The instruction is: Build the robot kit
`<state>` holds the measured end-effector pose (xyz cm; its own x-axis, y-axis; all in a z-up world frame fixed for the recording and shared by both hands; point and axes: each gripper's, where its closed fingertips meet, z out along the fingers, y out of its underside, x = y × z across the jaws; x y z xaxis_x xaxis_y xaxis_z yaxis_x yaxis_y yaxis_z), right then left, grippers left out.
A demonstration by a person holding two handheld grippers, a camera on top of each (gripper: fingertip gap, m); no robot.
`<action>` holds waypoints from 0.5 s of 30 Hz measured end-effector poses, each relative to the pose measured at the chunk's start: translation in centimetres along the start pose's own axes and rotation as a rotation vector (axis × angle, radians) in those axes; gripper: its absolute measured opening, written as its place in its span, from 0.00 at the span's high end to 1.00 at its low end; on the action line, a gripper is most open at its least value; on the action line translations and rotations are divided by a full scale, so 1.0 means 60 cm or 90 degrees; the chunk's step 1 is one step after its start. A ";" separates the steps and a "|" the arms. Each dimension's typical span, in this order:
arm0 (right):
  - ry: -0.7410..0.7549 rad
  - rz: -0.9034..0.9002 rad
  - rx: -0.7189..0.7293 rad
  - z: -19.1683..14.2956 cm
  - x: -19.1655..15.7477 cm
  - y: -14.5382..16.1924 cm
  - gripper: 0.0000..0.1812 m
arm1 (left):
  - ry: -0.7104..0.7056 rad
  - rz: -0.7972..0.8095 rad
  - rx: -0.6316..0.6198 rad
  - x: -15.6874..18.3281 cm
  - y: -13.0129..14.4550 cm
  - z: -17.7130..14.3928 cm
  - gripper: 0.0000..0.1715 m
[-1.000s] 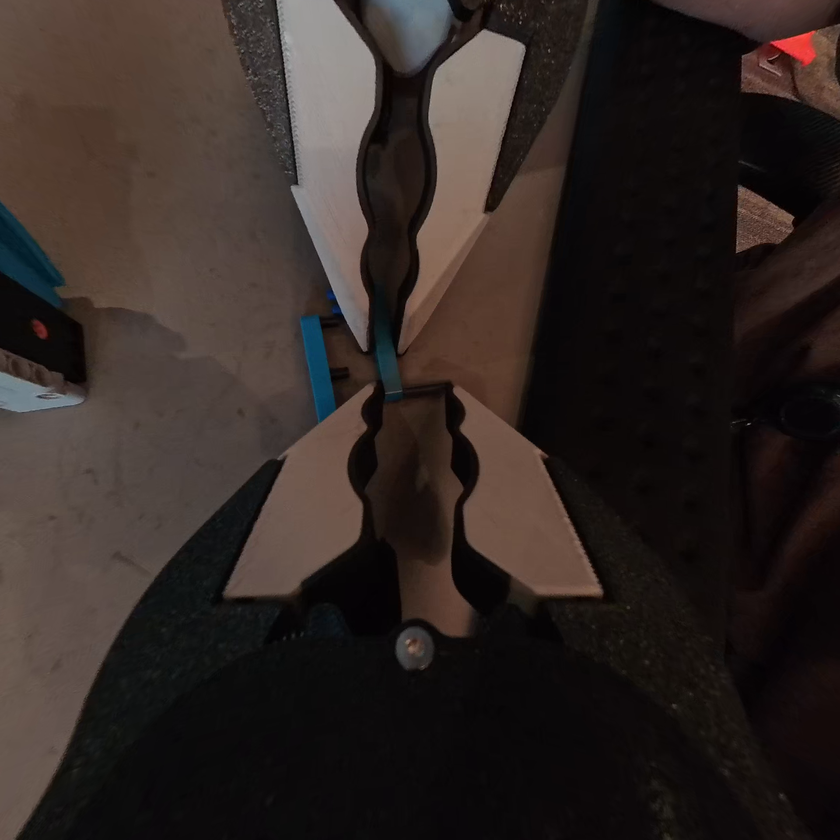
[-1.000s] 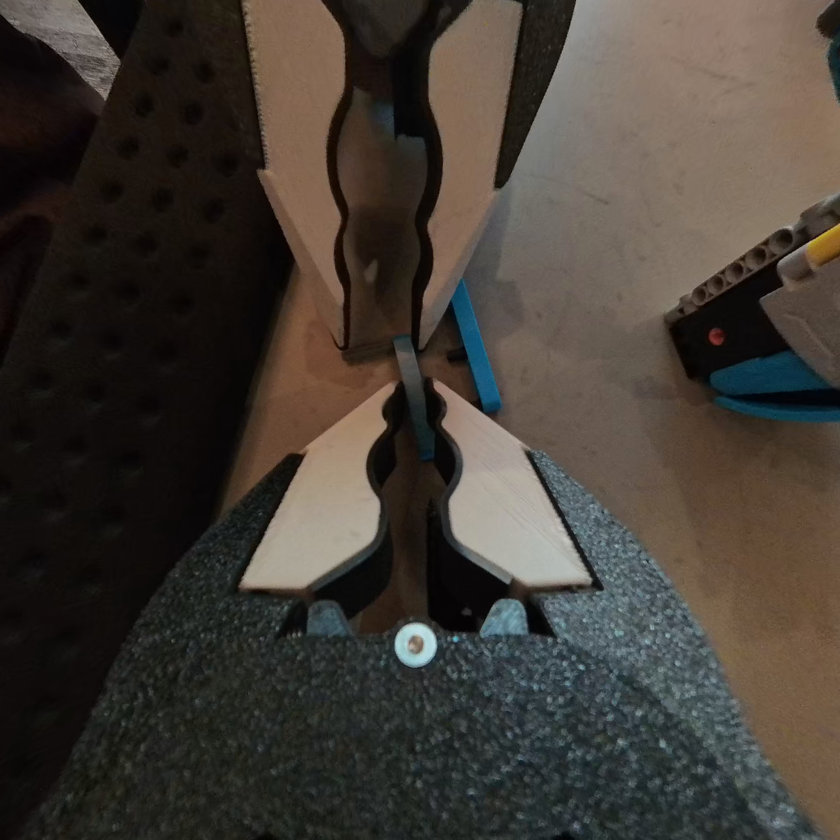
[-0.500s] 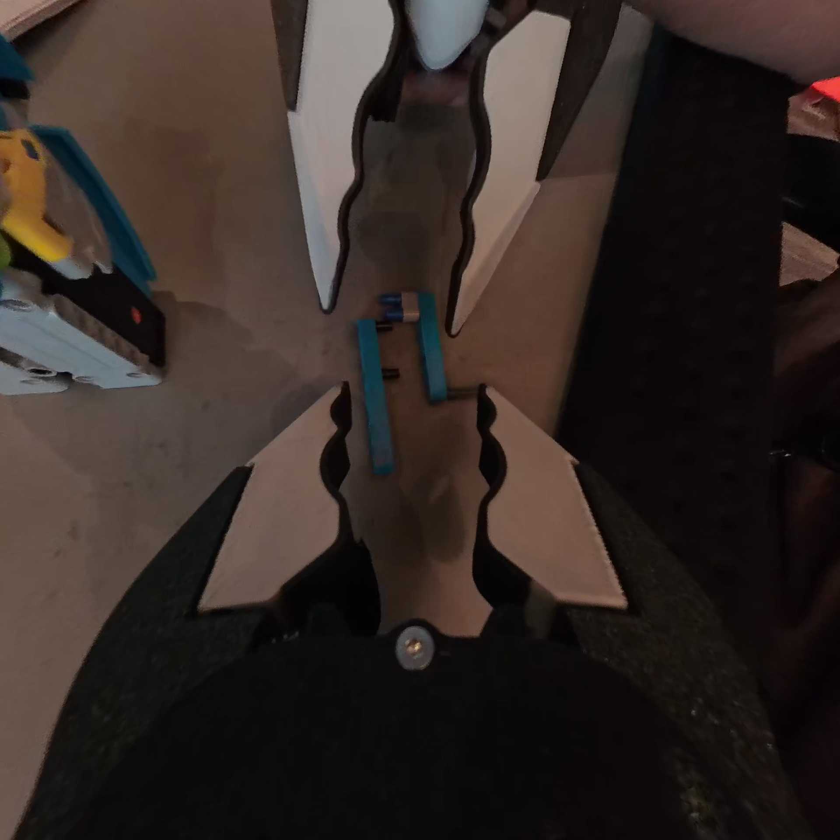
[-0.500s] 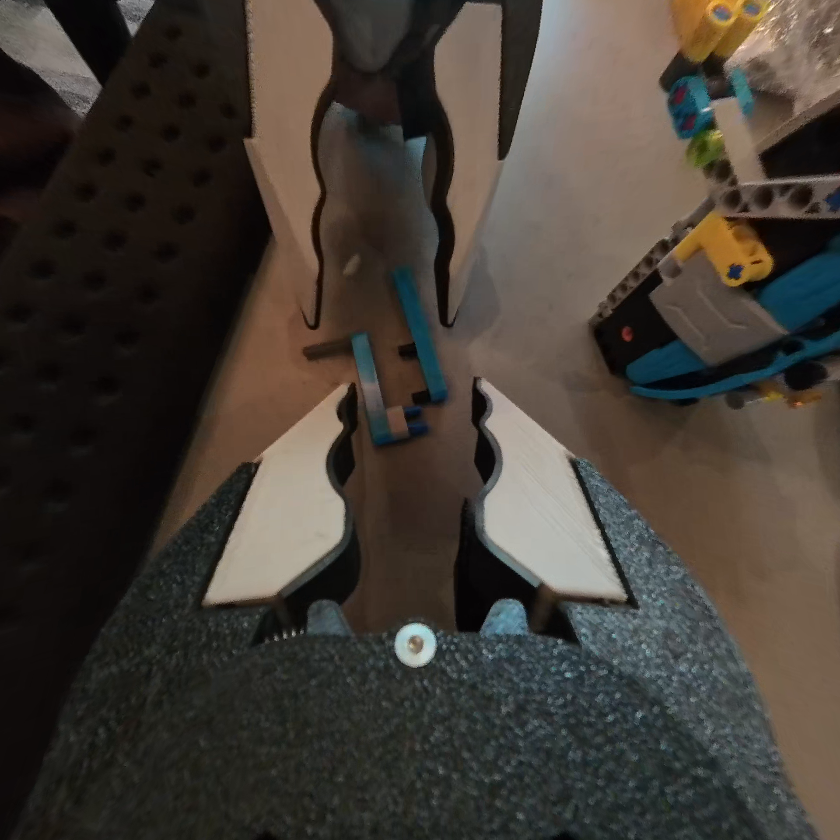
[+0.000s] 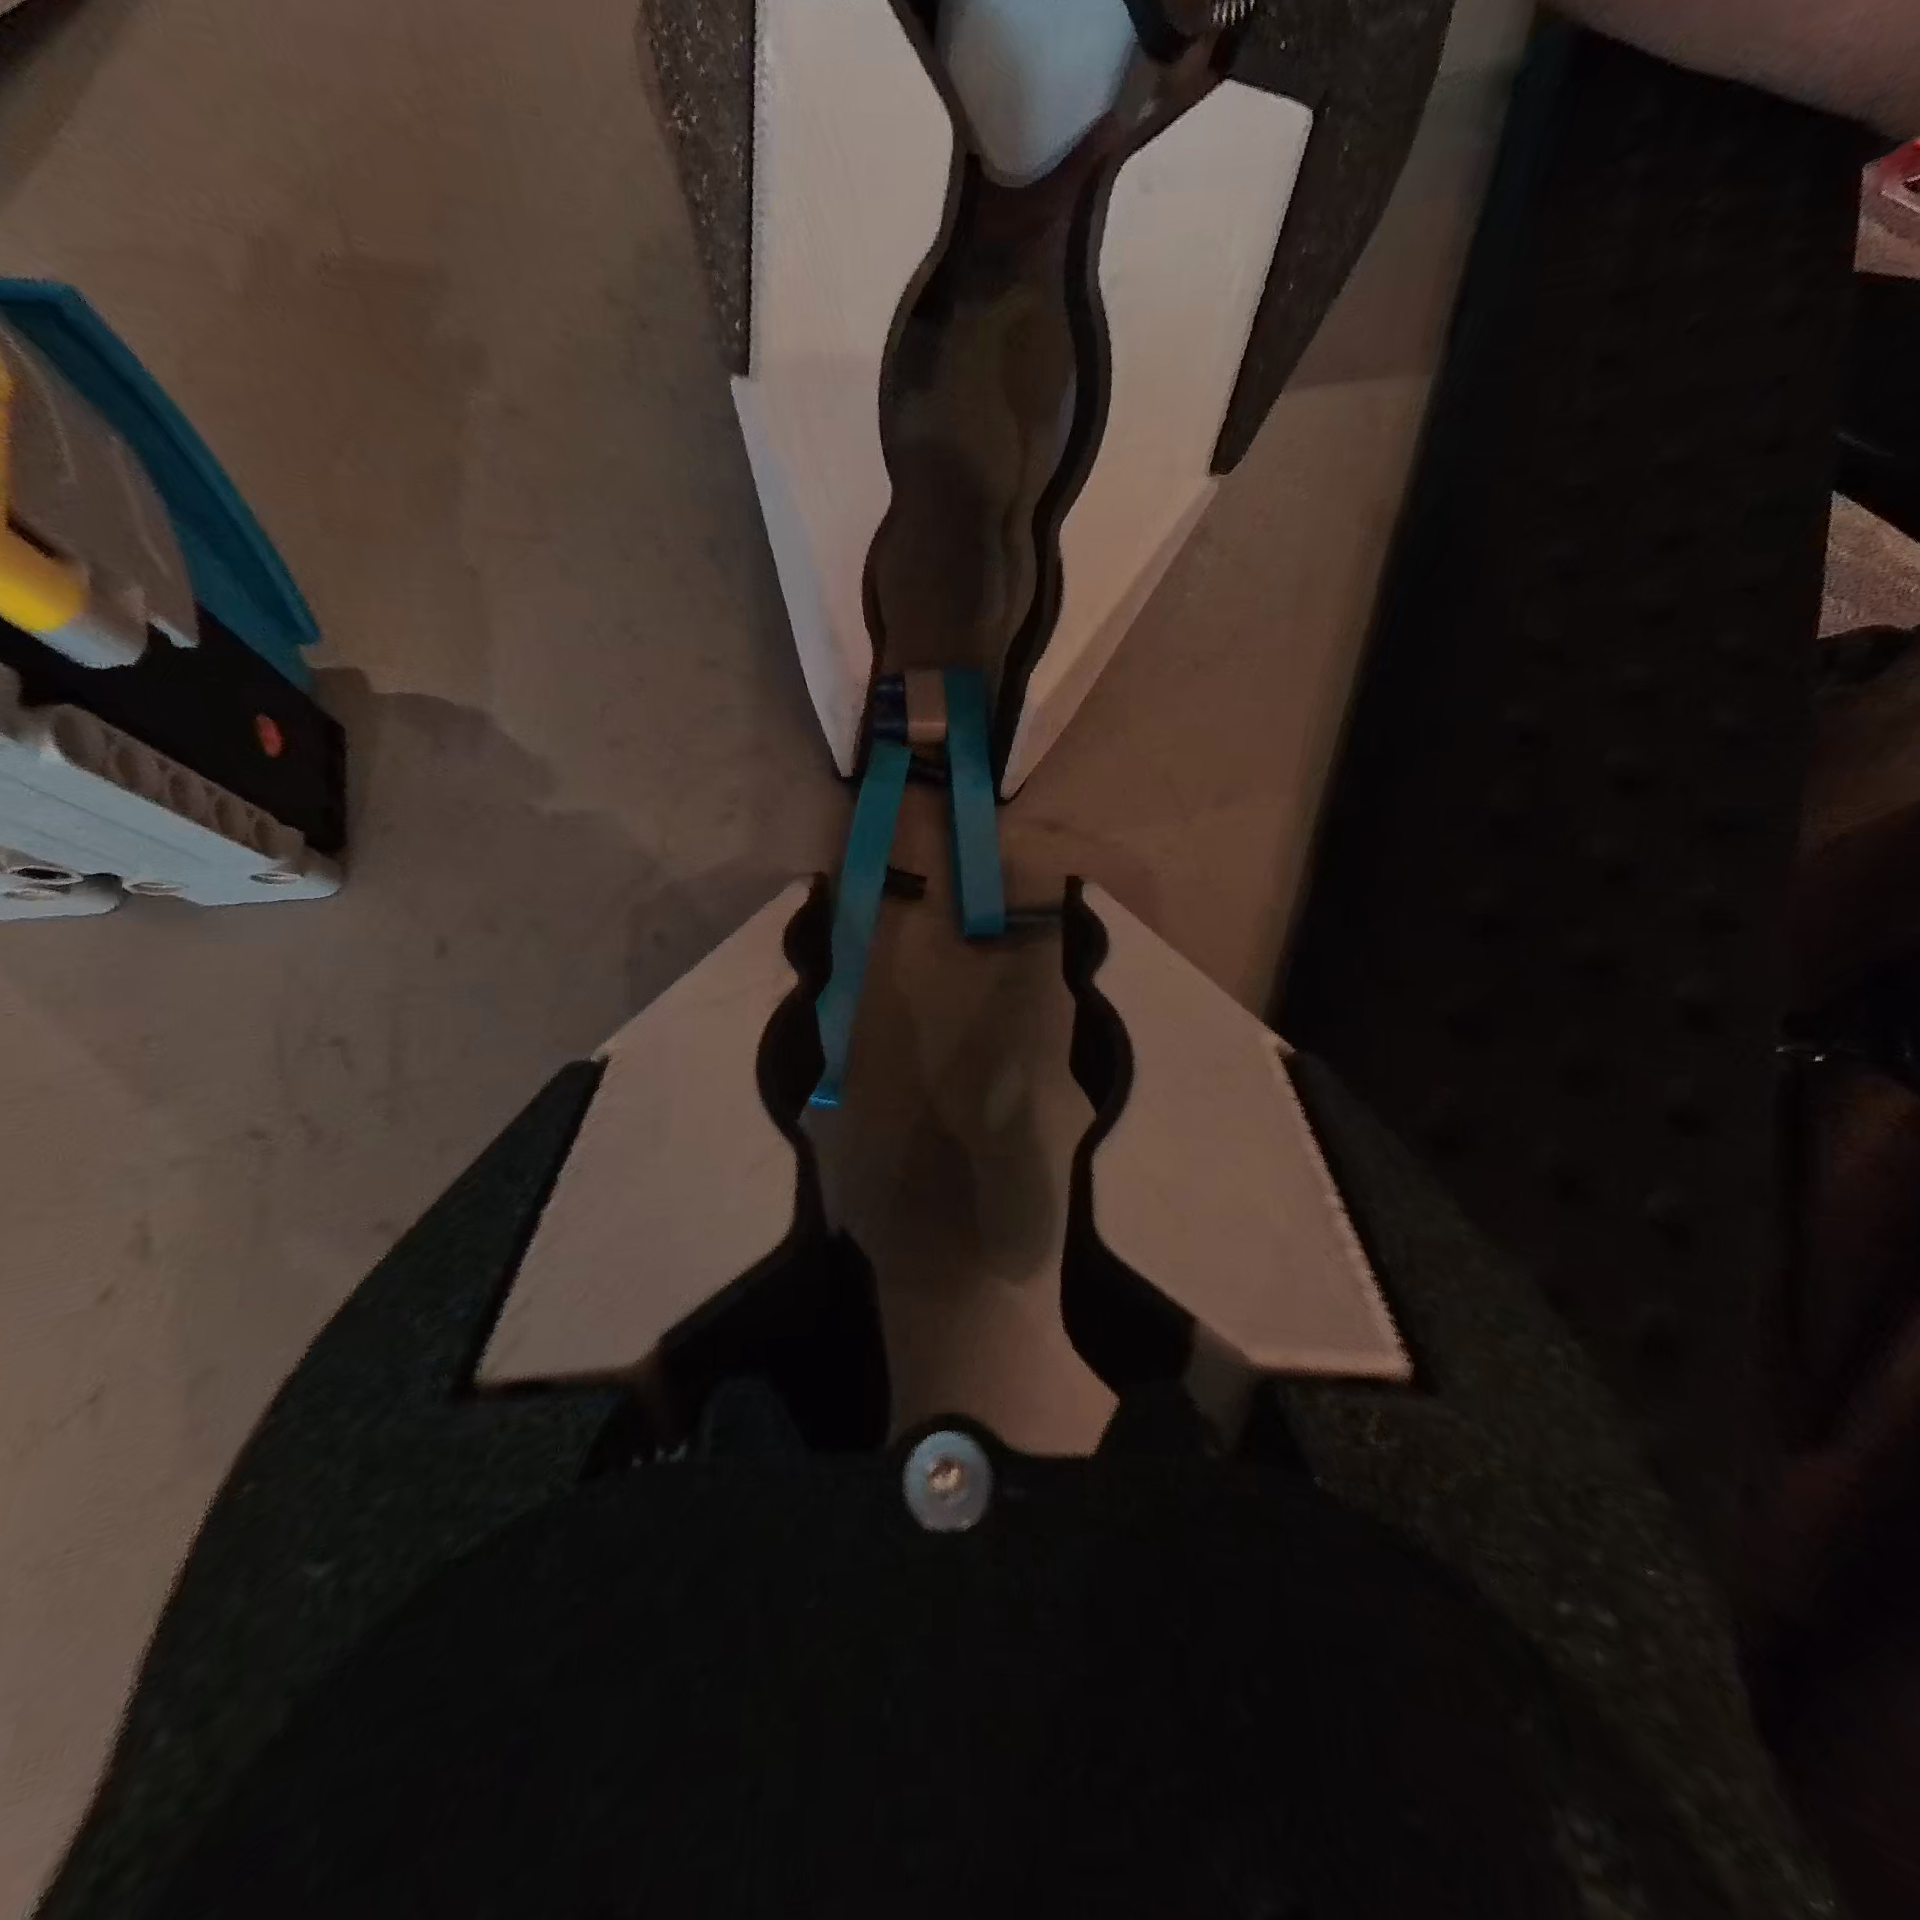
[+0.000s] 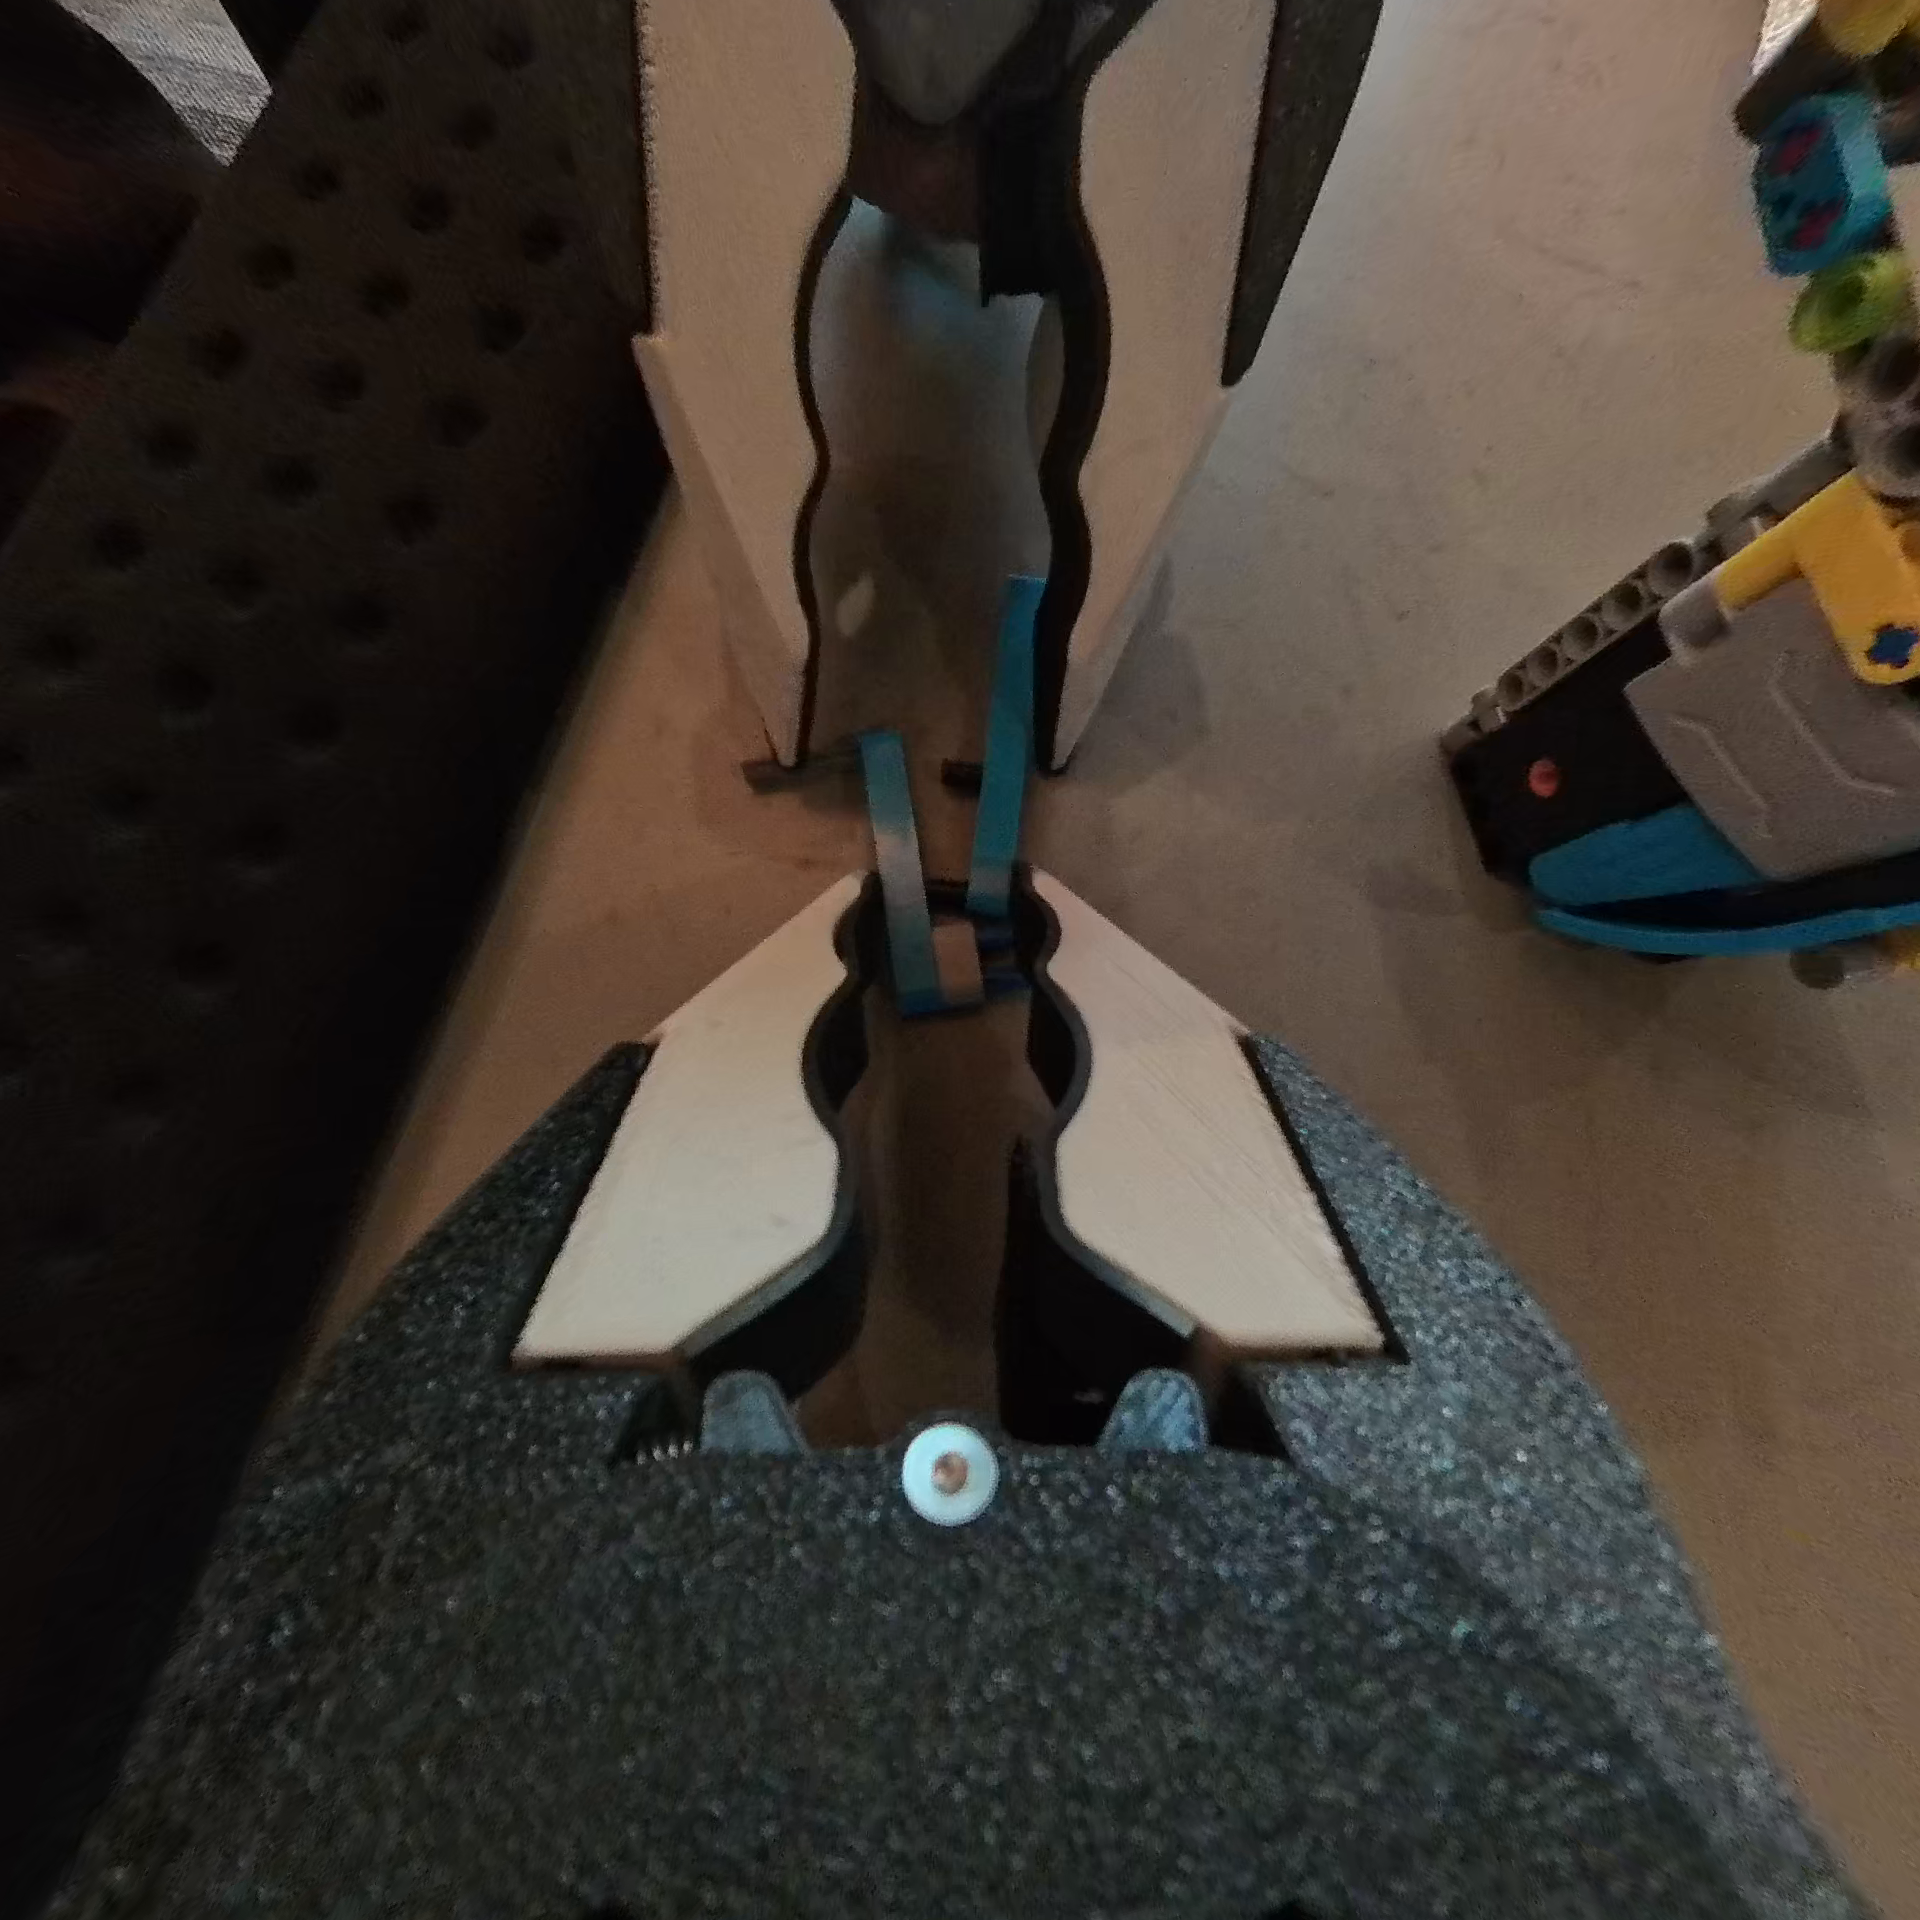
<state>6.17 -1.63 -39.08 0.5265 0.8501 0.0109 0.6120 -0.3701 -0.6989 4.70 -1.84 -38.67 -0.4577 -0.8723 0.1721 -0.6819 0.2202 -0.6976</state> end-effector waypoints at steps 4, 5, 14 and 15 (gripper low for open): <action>-0.001 0.020 0.000 0.000 0.002 0.001 0.85 | 0.014 -0.005 -0.005 0.012 -0.001 0.002 0.75; -0.002 0.026 0.001 0.000 0.003 0.002 0.84 | 0.016 -0.005 -0.004 0.014 -0.002 0.004 0.75; -0.002 0.022 -0.008 0.000 0.000 0.002 0.87 | -0.013 -0.011 -0.008 0.004 -0.004 0.006 0.81; 0.000 0.019 -0.010 0.000 0.000 0.002 0.87 | -0.021 -0.010 -0.009 0.000 -0.004 0.005 0.82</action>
<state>6.23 -1.70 -39.14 0.5451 0.8383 -0.0094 0.6053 -0.4013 -0.6874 5.05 -2.02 -38.72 -0.4282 -0.8895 0.1594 -0.6968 0.2127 -0.6850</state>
